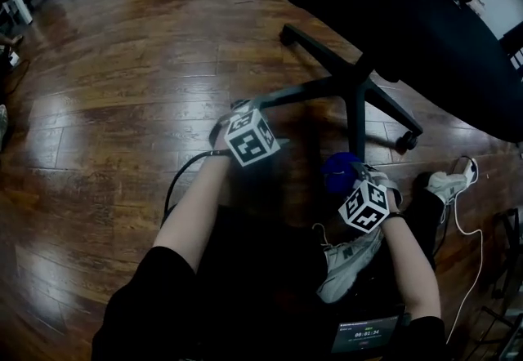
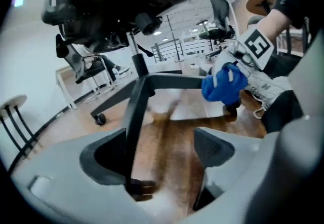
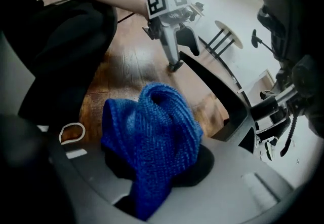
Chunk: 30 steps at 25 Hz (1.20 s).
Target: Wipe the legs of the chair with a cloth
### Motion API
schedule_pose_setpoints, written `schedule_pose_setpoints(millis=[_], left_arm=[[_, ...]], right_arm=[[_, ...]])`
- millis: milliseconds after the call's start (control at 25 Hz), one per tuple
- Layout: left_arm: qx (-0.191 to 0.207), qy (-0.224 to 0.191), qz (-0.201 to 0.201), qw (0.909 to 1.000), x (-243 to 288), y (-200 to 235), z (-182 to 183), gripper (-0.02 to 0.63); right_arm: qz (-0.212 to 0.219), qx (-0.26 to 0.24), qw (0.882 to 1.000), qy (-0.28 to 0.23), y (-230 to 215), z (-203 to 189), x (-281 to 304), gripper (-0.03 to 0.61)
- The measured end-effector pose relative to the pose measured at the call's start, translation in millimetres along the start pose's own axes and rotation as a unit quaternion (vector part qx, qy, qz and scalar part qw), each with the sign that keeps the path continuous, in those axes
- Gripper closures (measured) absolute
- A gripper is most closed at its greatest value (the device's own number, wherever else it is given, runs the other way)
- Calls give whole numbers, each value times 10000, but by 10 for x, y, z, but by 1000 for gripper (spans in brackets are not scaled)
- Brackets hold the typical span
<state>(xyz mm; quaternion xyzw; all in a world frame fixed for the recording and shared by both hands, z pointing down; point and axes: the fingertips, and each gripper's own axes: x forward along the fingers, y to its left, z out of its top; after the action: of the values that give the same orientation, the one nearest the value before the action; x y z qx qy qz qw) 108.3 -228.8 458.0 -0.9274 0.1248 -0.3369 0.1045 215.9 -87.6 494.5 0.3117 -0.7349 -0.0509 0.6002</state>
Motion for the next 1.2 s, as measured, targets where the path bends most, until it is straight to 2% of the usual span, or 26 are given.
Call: schedule_pose_setpoints(millis=[80,160,240,320,400,440,640,840,920,1040,1200], left_arm=[[86,262,364,9990,90,291,-40,193],[133,608,462,9970,271,493,-133,193],[96,861,261,9959,476,542,-220,193],[279,1299,-28,9911,670,444,-396,198],[795,1834,-74,9798,765,362,-569,434],[931,1972,-39,9759,777,352,-598,466],[607,2142,75,9749,728,213,-598,496],[377,2277,291,9726,538,-71,-646,506],[333,2325,363,9713,472,-207,-649,506],[220,2365,326,9708,392,-360,-648,505],[70,2412,220,9702,364,-422,-671,502]], right_arm=[[35,179,9997,-183,-16,-91,-44,475],[47,218,9996,-181,-38,-203,-65,475],[59,124,9999,-68,-35,-297,-63,474],[136,108,9998,-64,-10,-335,-66,475],[202,260,9992,-233,-29,-335,-86,475],[214,367,9985,-340,-58,-337,-101,475],[329,650,9952,-660,-56,-406,-204,475],[94,284,9975,-644,149,-512,-311,475],[-137,-58,9993,-353,245,-609,-332,476],[-450,-808,9946,467,328,-757,-268,477],[-668,-973,9884,953,114,-699,-97,482]])
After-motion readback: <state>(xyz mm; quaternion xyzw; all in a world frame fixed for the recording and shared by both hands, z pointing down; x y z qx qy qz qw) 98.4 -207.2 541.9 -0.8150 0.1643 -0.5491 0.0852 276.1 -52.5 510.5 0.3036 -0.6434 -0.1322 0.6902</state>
